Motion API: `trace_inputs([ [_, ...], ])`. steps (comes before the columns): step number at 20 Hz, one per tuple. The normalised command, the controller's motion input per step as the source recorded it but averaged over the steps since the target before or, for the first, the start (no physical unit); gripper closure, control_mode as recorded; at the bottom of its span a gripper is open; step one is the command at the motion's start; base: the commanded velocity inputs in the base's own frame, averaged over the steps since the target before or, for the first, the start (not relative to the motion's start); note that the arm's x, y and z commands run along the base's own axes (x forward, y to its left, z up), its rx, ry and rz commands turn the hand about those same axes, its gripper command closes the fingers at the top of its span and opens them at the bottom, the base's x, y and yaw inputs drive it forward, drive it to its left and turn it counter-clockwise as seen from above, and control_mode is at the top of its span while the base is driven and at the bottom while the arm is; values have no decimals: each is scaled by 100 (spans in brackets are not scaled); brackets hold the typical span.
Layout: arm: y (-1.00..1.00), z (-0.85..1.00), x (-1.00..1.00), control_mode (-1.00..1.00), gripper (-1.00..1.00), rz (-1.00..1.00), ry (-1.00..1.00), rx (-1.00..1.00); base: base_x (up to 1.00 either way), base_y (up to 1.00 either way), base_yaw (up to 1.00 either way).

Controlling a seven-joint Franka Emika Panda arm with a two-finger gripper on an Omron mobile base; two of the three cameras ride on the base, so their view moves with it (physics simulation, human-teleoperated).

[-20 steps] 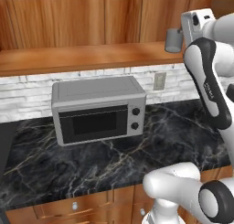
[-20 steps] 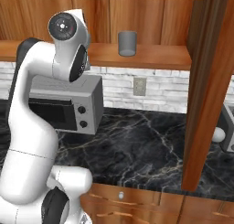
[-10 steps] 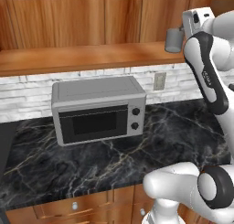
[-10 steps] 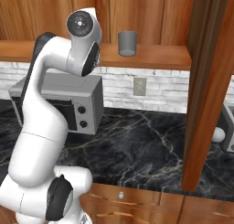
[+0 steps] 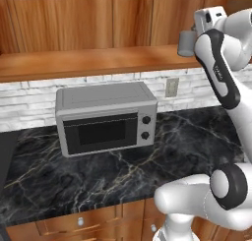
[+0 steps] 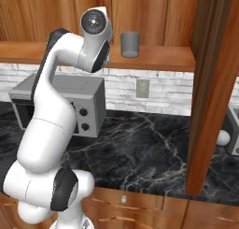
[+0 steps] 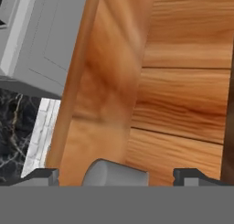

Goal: There is a bowl on the dining counter. Grab a lemon wedge from the fridge and place it in the bowl. Then get the liquor bottle and glass cup from the cabinet and place them next to the bowl.

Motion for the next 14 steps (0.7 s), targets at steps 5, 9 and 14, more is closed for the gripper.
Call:
trace_inputs([
  [5,-6,0,34,-100,-100,0,0,0,0,0,0],
  [9,-11,0,27,-100,-100,0,0,0,0,0,0],
  [14,-12,0,26,-100,-100,0,0,0,0,0,0],
])
